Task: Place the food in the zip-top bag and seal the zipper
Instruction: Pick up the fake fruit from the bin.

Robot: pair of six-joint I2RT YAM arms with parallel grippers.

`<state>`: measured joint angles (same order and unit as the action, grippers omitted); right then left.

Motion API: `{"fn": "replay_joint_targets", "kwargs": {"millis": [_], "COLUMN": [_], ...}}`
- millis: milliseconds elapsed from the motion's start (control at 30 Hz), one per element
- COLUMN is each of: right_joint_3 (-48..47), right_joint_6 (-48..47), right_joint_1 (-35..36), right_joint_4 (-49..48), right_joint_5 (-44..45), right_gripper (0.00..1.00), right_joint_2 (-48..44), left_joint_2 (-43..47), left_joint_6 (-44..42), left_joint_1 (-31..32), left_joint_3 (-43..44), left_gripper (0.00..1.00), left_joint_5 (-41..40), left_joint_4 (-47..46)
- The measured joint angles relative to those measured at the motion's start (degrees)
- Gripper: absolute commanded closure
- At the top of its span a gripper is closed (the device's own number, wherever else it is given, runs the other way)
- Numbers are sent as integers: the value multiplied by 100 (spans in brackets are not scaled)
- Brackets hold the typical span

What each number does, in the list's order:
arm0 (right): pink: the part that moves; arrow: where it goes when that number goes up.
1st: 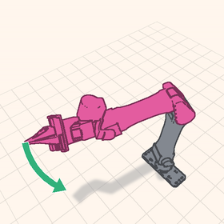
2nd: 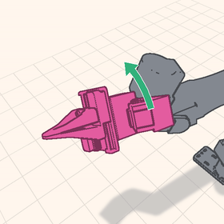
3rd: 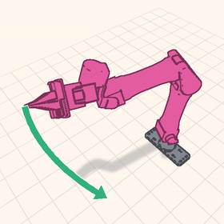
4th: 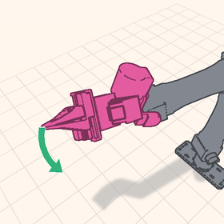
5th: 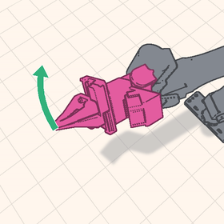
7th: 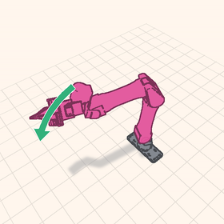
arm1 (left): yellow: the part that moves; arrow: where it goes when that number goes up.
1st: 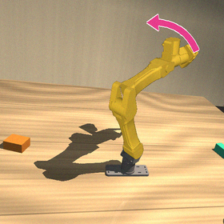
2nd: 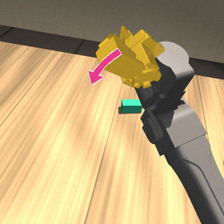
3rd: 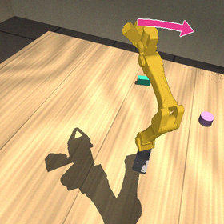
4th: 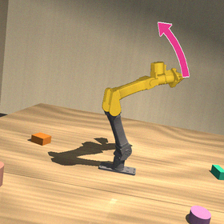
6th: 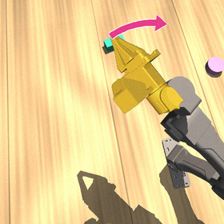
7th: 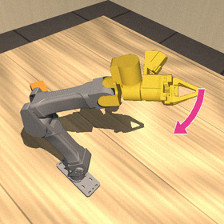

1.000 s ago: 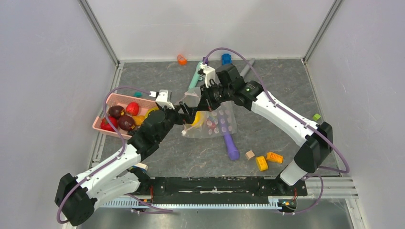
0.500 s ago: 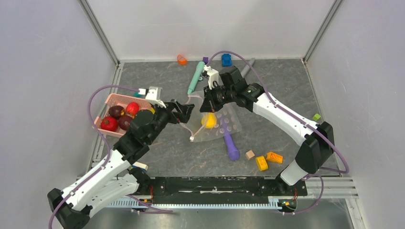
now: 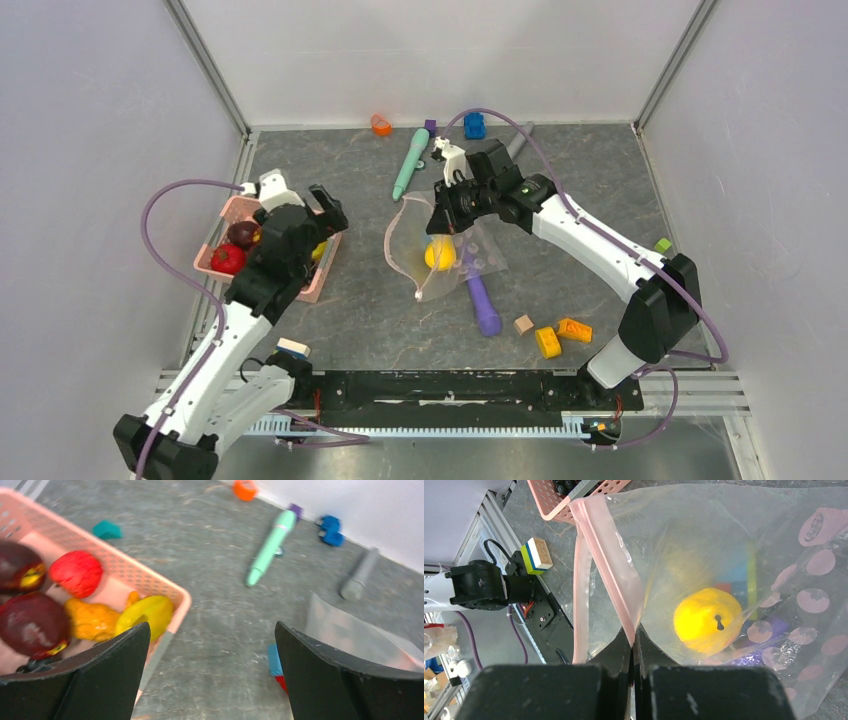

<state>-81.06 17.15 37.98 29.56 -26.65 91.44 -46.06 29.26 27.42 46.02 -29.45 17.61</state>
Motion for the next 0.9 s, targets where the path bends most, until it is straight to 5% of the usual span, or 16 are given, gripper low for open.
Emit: {"fn": "replay_joint_targets", "kwargs": {"millis": [200,500,900], "right_joint_3": [9,138,299], "right_joint_6": [17,20,15], "right_joint_1": [0,-28,-66], "right_joint_4": [-2,-15,-33], "right_joint_5": [0,85,205], "right_gripper": [100,100,100], "right_joint_2": [0,-2,-214], "left_joint_2": [-660,-1167,-1309], "left_joint_6": [669,1759,2409], "left_joint_1": [-1189,-1735,-2479], "left_joint_3": [205,459,164], "left_gripper": [0,0,0], "left_joint_5": [599,984,1469], "left_joint_4": [658,1530,1510]}}
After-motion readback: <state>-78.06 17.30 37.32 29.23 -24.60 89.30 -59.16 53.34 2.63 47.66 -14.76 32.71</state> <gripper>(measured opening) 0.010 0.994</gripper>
